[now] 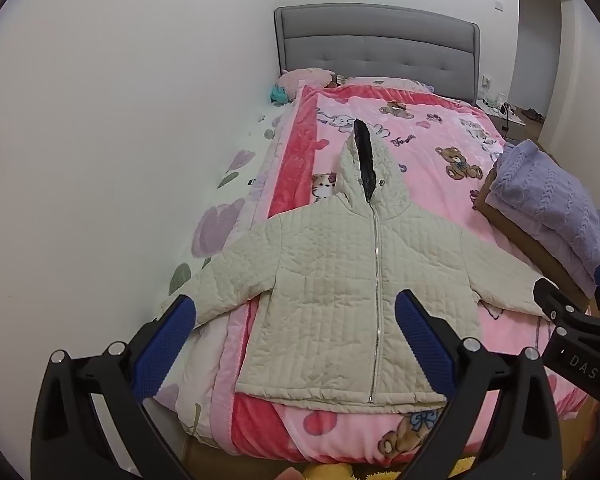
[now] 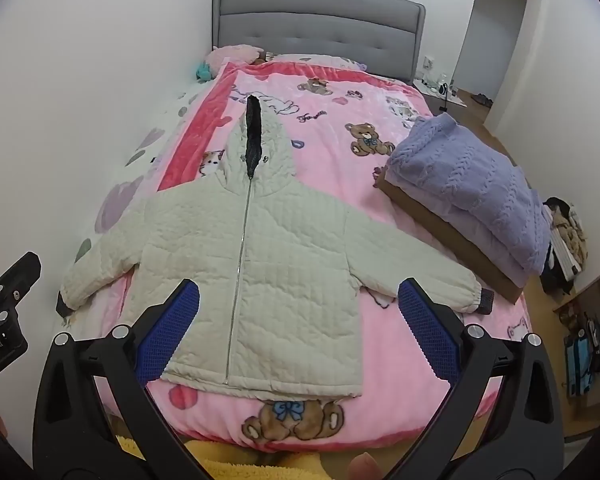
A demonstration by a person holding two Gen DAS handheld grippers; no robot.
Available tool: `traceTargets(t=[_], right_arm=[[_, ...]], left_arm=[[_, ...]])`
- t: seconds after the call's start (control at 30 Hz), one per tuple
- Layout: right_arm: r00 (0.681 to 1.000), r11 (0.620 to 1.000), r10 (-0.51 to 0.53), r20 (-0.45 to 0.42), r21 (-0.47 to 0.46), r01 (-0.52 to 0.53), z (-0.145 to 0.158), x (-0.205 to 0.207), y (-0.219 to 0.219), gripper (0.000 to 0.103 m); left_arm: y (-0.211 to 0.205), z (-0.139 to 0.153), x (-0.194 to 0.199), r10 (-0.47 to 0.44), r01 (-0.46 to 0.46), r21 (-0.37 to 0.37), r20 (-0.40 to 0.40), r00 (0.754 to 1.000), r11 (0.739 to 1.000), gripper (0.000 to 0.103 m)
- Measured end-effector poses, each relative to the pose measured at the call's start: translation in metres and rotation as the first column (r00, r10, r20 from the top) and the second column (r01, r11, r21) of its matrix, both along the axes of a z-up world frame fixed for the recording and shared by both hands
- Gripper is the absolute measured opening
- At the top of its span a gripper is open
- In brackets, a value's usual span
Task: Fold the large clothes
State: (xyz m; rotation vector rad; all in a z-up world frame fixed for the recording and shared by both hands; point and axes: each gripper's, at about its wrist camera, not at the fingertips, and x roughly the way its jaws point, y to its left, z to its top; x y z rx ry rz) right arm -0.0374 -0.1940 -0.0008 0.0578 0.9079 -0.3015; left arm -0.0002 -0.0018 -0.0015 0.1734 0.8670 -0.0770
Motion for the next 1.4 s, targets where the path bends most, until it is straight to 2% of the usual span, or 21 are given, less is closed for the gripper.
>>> traceTargets(t=[1.4], right_arm=[[1.000, 1.000, 0.008, -0.006, -0.006, -0.008, 0.0012, 0.0001, 0.0021, 0.095]], left_arm=[[-0.0003, 0.0063, -0.0020, 0.002, -0.002, 0.004, 0.005, 1.000, 1.000, 0.098]])
